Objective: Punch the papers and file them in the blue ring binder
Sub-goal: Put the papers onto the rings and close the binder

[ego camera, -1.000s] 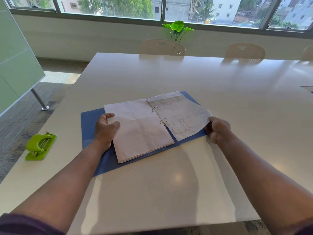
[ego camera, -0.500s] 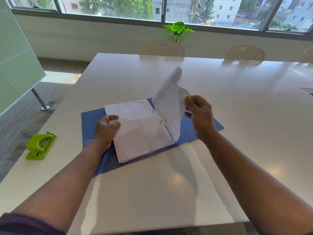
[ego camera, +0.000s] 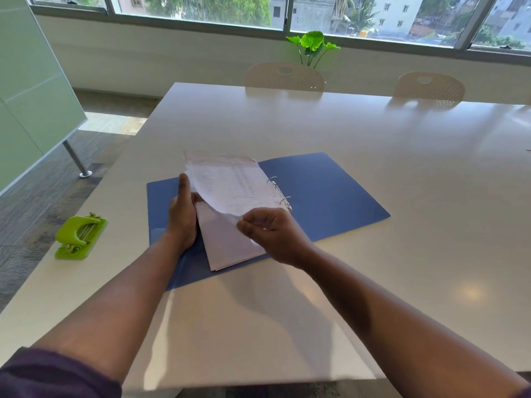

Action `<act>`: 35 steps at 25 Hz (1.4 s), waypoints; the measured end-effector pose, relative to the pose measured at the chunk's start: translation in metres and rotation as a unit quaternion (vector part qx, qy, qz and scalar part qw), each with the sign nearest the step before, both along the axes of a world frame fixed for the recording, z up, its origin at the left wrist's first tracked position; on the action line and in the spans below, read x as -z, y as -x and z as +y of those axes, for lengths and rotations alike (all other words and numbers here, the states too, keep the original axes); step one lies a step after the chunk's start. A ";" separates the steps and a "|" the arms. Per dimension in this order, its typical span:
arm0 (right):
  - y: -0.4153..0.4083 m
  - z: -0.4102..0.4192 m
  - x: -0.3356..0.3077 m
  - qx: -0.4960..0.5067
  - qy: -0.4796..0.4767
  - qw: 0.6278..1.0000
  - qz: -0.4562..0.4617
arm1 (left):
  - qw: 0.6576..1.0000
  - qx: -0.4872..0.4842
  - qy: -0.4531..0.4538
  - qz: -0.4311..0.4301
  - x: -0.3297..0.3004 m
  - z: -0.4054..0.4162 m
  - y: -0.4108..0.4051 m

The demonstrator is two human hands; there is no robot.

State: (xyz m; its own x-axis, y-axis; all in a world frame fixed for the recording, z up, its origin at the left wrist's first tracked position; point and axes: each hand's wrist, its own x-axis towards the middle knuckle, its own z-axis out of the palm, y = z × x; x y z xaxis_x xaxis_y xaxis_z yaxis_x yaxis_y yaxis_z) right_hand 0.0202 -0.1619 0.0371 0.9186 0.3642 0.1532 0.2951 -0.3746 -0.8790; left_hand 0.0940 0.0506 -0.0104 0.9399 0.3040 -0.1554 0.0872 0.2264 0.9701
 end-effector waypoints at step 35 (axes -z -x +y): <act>-0.012 -0.057 0.061 0.247 0.193 0.944 -0.105 | 0.999 -0.012 -0.030 0.029 -0.010 0.005 0.010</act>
